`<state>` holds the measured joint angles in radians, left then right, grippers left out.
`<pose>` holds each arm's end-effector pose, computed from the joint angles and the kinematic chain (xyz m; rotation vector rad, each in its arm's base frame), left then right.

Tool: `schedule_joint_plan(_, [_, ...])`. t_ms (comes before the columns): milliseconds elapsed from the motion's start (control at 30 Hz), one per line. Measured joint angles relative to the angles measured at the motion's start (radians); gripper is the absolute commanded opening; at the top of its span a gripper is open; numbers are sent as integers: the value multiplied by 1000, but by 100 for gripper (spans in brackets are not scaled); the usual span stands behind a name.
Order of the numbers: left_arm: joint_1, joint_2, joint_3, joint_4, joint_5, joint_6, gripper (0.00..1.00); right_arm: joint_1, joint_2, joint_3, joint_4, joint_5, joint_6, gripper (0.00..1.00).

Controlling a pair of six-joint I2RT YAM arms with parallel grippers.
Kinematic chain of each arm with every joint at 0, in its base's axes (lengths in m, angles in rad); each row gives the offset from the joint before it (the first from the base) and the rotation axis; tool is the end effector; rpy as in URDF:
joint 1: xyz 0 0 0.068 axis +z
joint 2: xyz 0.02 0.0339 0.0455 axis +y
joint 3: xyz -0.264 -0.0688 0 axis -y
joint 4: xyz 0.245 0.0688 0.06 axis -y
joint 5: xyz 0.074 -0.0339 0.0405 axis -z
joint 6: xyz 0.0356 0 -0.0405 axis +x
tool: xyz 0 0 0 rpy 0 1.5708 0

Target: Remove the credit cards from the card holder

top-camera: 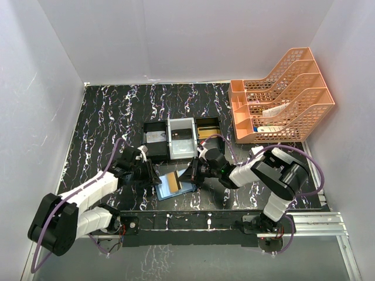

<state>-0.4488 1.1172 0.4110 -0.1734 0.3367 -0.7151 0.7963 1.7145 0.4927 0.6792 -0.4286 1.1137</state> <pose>0.1735 -0.0966 0.1546 -0.1877 2.6017 -0.8849 0.1916 0.2170 0.1101 0.0908 2.4941 1.4534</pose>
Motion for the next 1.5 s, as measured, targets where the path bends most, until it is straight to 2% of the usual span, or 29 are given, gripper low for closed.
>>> schedule_joint_plan(267, [-8,-49,6,51,79,4,32,-1,-18,3,-32,-7,-36,0])
schedule_joint_plan(433, [-58,15,19,138,150,4,30,-1,-15,3,-20,-18,-32,0])
schedule_joint_plan(500, [-90,58,23,169,154,-2,25,-1,-10,3,-15,-18,-29,0])
schedule_joint_plan(700, [-131,147,23,180,107,-32,17,-1,-6,3,-13,-16,-16,0])
schedule_joint_plan(1133, [-136,120,23,119,-6,-42,15,-31,-71,0,-103,4,-60,0])
schedule_joint_plan(1500, [-136,123,23,122,-2,-35,15,-39,-47,0,-53,-32,-56,16])
